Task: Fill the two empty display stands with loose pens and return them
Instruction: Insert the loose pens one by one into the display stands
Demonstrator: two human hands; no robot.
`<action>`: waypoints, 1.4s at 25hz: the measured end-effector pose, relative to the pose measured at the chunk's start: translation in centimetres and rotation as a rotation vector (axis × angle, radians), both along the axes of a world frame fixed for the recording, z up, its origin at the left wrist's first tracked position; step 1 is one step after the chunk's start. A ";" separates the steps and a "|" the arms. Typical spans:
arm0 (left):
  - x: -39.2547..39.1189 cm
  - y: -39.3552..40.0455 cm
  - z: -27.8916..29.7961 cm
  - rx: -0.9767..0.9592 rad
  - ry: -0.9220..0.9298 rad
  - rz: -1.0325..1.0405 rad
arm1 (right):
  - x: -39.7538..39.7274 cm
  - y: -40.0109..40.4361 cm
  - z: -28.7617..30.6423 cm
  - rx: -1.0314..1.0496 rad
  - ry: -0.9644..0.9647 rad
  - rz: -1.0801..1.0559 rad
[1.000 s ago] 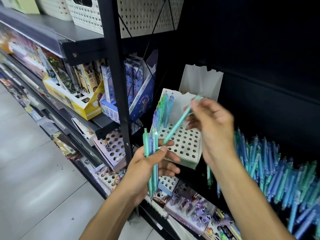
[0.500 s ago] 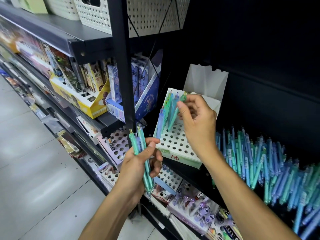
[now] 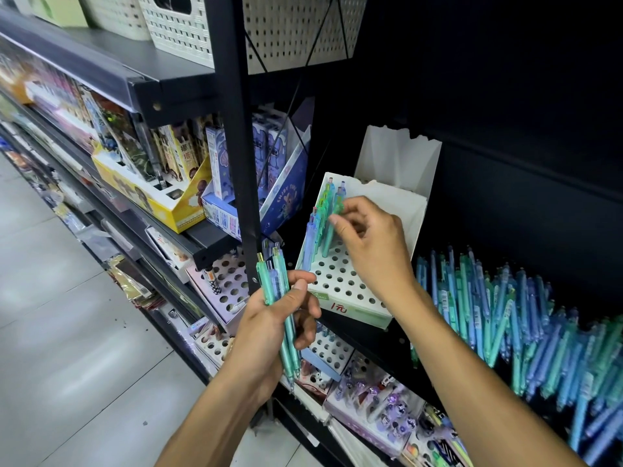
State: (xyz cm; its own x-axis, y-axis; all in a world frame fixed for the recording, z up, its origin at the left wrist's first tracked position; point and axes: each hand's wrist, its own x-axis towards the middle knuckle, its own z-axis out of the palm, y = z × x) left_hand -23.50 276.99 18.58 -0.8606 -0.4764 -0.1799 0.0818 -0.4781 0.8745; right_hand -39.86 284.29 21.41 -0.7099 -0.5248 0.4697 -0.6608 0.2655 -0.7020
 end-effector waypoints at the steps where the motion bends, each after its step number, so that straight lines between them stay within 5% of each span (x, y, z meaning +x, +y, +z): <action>1: 0.0 0.0 0.0 -0.003 0.002 -0.002 | 0.1 0.0 -0.1 0.050 0.000 0.006; 6: -0.1 0.1 0.4 -0.020 0.016 -0.039 | 2.0 0.9 1.0 -0.029 0.120 -0.172; 11: -0.2 0.6 0.8 -0.039 0.049 -0.177 | 5.9 2.4 0.9 -0.029 -0.572 0.322; 20: -0.3 0.7 2.1 -0.102 0.095 -0.243 | 4.8 3.0 2.9 -0.300 -0.802 0.257; 25: 0.1 -0.1 0.5 -0.065 -0.022 -0.077 | 2.6 3.5 4.6 -0.558 -0.648 0.083; 31: 0.9 -1.2 -0.6 0.049 -0.072 0.160 | 2.5 2.4 2.7 -0.253 -0.199 -0.029; 35: 1.0 -1.1 -0.4 0.013 -0.065 0.134 | 2.4 1.3 0.8 -0.220 -0.113 -0.030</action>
